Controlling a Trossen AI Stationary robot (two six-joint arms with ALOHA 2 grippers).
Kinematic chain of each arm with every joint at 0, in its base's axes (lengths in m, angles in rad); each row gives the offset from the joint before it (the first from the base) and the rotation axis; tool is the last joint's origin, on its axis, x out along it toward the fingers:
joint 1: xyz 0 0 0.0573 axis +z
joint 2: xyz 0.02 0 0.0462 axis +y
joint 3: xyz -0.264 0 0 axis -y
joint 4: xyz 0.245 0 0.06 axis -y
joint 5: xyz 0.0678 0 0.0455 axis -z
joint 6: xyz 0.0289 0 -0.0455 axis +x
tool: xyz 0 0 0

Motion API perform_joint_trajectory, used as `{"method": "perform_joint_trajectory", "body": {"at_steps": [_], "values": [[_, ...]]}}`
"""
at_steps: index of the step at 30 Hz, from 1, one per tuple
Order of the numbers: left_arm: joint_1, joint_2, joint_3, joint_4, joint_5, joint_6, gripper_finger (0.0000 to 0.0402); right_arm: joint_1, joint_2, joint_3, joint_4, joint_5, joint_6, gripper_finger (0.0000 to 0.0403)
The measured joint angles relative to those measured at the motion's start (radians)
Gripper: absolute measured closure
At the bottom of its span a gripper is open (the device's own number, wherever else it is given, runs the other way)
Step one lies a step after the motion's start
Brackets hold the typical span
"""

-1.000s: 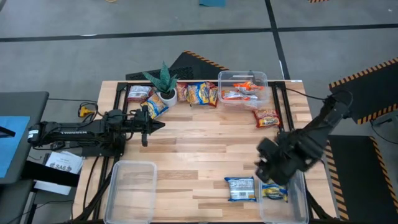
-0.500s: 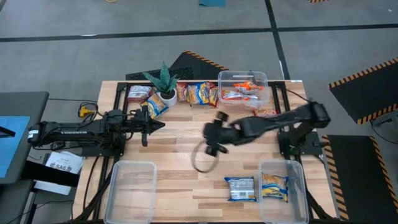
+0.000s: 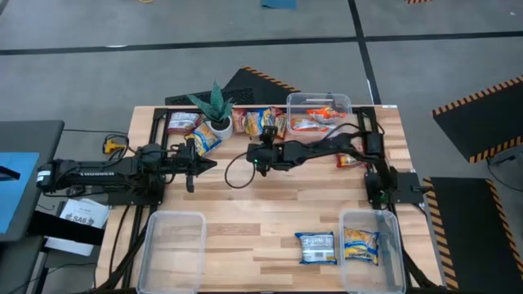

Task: Sort Maruchan noodles
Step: Put the blue noodle pack into the bottom right transparent bin

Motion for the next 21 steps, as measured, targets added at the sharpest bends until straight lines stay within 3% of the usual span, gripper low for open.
{"method": "perform_joint_trajectory", "body": {"at_steps": [6, 14, 21], "values": [[0.0, 0.0, 0.0, 0.0, 0.0, 0.009, 0.0401, -0.029, 0.042, 0.001, 0.09, 0.056, 0.008, 0.0173], [0.0, 0.0, 0.0, 0.0, 0.0, 0.001, 0.0402, -0.062, 0.044, 0.001, 0.092, 0.045, 0.01, 0.0173], [0.0, 0.0, 0.0, -0.001, 0.0, 0.0, 0.0401, -0.107, 0.044, 0.001, 0.066, -0.072, 0.068, 0.0173]]}}
